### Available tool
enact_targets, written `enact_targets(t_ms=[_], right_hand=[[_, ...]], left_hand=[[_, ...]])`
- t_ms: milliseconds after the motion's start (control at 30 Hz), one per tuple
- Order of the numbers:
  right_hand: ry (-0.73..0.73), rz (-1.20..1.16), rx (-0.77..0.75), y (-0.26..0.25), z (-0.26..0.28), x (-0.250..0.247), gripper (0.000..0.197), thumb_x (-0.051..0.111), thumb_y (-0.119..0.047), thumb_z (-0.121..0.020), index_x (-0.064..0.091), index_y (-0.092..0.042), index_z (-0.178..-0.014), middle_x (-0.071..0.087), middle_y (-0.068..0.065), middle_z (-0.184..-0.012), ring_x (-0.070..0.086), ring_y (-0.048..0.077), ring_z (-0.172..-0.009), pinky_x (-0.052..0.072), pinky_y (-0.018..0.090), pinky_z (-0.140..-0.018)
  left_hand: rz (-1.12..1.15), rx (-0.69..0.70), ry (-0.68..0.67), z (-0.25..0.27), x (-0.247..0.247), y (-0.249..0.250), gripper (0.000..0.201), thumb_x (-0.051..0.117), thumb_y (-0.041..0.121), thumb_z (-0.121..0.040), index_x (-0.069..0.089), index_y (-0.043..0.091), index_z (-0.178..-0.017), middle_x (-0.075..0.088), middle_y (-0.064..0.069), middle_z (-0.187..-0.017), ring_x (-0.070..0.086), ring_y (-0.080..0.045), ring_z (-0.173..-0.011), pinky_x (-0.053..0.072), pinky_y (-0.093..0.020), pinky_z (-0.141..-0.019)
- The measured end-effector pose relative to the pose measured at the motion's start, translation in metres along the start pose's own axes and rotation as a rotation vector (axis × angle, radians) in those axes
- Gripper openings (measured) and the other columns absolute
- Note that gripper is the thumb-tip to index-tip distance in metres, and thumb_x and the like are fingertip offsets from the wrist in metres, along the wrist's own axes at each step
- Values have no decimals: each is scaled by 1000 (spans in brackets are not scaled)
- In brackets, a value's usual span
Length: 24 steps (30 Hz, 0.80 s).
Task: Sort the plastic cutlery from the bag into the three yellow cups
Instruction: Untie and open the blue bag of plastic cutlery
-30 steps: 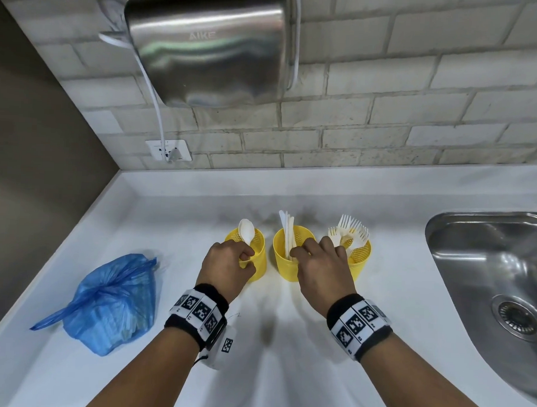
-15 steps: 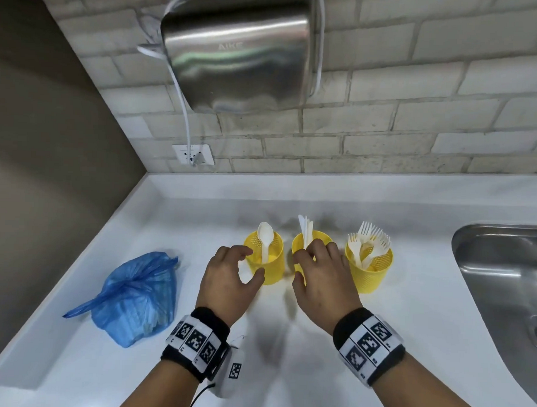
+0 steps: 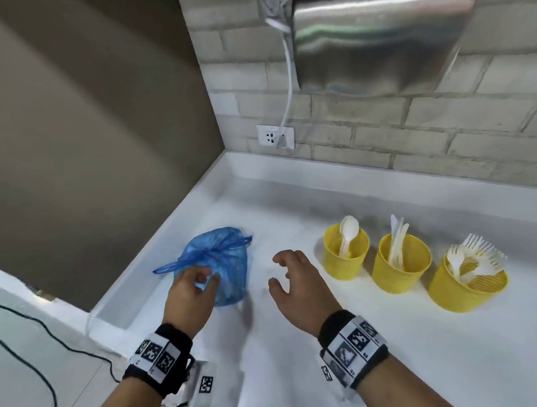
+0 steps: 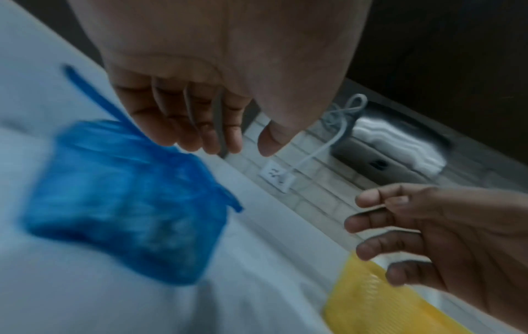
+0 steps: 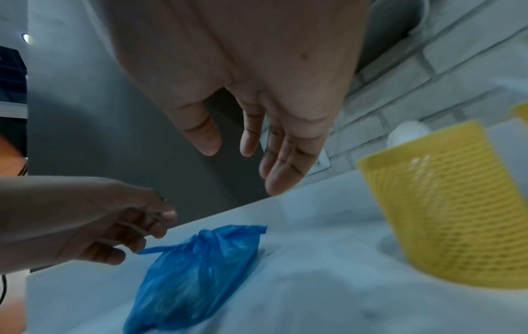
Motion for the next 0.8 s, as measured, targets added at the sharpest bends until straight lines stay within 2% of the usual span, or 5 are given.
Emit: enact_targets(t_ms=[167,333,567,700,800], right_hand=[[-154,-17,148,3,-31,65,54,59,-33,-98,40,-20,-147,47,6,-140,53,25,-125,44,35,-104],[-208,-103,283,4,-59,107,63,57,-38,-98,31,-22,-153,44,8,-144,47,27,-133,41,42,-112],[-152,-154,292,-9,-81,129,61,61,-32,-95,35,-31,-150,54,2,-125,53,23,-122,45,36,-102],[-143,-200,317,-8,-79,130,58,62,-25,-98,38,-24,-152,59,-2,-128,59,18,-118,44,27,-95],[-127,-191,337,-3,-72,132,55,64,-27,-97,44,-22,-148,61,2,-134,60,23,-122,49,35,-103]], left_hand=[[90,-238,-37,-24,-11,-63,35,71,30,-91,58,9,-116,66,-13,-110,62,-24,-91,45,-31,-78],[128,-287,-122,-47,4,-94,76,61,60,-67,60,11,-125,71,-10,-108,69,-25,-92,56,-38,-82],[264,-261,-211,-64,8,-75,37,68,32,-91,62,14,-123,70,1,-111,67,-21,-104,54,-38,-92],[242,-264,-270,-66,13,-74,39,64,34,-96,55,17,-131,64,1,-116,62,-22,-107,47,-35,-94],[234,-219,-291,-63,15,-73,48,66,38,-91,54,22,-135,66,4,-120,63,-21,-110,49,-35,-96]])
Point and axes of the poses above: each hand's wrist, its own z-axis away from the middle knuckle, its own x-axis out of the palm, y = z × x, the point moved 8 cm from there along -z, towards the middle knuckle
